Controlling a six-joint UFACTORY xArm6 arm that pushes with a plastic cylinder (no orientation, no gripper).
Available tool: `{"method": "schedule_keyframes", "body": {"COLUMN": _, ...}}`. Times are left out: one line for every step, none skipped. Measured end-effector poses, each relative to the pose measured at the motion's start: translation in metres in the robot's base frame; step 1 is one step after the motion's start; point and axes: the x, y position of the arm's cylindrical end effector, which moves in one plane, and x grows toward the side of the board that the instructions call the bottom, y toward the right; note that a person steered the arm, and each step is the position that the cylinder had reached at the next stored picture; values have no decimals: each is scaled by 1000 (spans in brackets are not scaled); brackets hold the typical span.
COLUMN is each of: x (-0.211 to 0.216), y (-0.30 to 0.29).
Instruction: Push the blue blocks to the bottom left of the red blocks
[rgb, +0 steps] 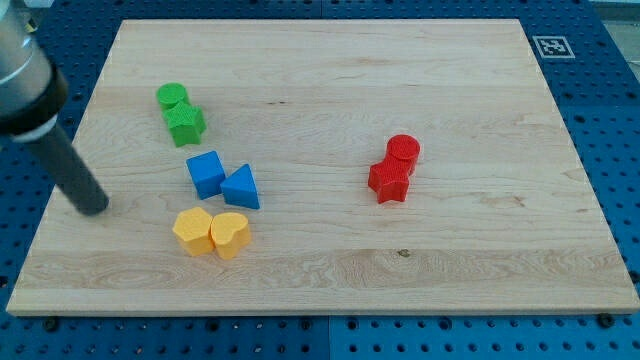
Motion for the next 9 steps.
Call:
{"method": "schedule_keyframes", "body": {"x": -19, "y": 0}}
{"method": "schedule_keyframes", "body": {"x": -20, "y": 0}}
{"method": "schedule_keyframes", "body": {"x": -33, "y": 9}}
{"method": "schedule_keyframes", "body": {"x": -34, "y": 25}}
{"method": "schedule_keyframes", "body": {"x": -34, "y": 57}}
{"method": "schedule_keyframes", "body": {"x": -34, "y": 78}}
{"method": "schedule_keyframes", "body": {"x": -32, "y": 95}}
{"method": "schedule_keyframes", "body": {"x": -27, "y": 111}}
{"method": "schedule_keyframes", "body": {"x": -18, "y": 118}}
